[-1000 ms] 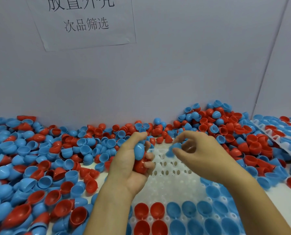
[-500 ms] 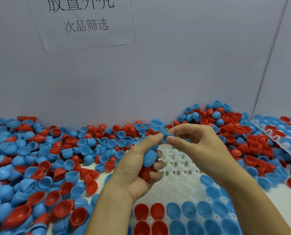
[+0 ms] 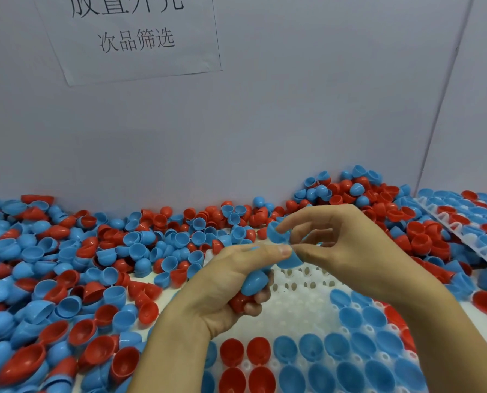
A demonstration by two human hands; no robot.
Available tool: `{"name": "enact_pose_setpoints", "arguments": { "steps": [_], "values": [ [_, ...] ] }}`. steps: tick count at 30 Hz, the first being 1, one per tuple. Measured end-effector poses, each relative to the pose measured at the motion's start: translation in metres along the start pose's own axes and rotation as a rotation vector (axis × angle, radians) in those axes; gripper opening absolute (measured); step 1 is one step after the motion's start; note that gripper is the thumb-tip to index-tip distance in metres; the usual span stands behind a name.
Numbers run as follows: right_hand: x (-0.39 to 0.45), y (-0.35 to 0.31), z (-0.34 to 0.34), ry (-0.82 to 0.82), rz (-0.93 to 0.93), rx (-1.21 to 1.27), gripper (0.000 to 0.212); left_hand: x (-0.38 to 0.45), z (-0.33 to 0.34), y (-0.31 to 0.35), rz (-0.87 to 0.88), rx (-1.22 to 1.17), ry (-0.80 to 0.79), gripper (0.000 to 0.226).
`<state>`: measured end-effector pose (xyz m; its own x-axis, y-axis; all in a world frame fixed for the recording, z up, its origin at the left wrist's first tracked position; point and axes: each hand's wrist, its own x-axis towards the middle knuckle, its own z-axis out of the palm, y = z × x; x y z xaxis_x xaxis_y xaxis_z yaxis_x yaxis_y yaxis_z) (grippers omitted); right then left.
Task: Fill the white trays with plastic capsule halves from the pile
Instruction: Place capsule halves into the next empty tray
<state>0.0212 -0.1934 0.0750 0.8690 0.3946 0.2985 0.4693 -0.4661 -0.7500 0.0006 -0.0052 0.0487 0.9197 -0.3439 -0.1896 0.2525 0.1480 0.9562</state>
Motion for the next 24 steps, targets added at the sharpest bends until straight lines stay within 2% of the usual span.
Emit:
{"name": "enact_pose_setpoints", "arguments": {
  "steps": [3,5,8,11,15,19,24],
  "values": [
    [0.001,0.000,0.001,-0.023,0.037,-0.095,0.022,0.001,0.000,-0.002,-0.020,0.066,-0.012,0.019],
    [0.002,0.001,0.003,-0.003,0.055,-0.164,0.019,0.001,0.001,-0.002,-0.040,0.068,0.017,0.015],
    [0.003,0.008,0.002,0.056,0.139,-0.264,0.018,0.004,0.003,-0.004,-0.058,0.029,0.144,0.037],
    [0.000,0.018,0.000,-0.055,0.293,-0.407,0.016,0.008,0.003,-0.004,-0.046,-0.038,0.280,0.035],
    [-0.003,0.027,0.003,-0.211,0.458,-0.525,0.016,0.010,0.000,-0.004,-0.006,-0.147,0.354,0.051],
    [-0.007,0.029,0.010,-0.299,0.557,-0.613,0.017,0.009,-0.001,-0.003,-0.005,-0.208,0.339,0.038],
    [-0.004,0.029,0.023,-0.262,0.629,-0.691,0.018,0.008,0.000,0.000,-0.001,-0.322,0.364,0.039]
  ]
}}
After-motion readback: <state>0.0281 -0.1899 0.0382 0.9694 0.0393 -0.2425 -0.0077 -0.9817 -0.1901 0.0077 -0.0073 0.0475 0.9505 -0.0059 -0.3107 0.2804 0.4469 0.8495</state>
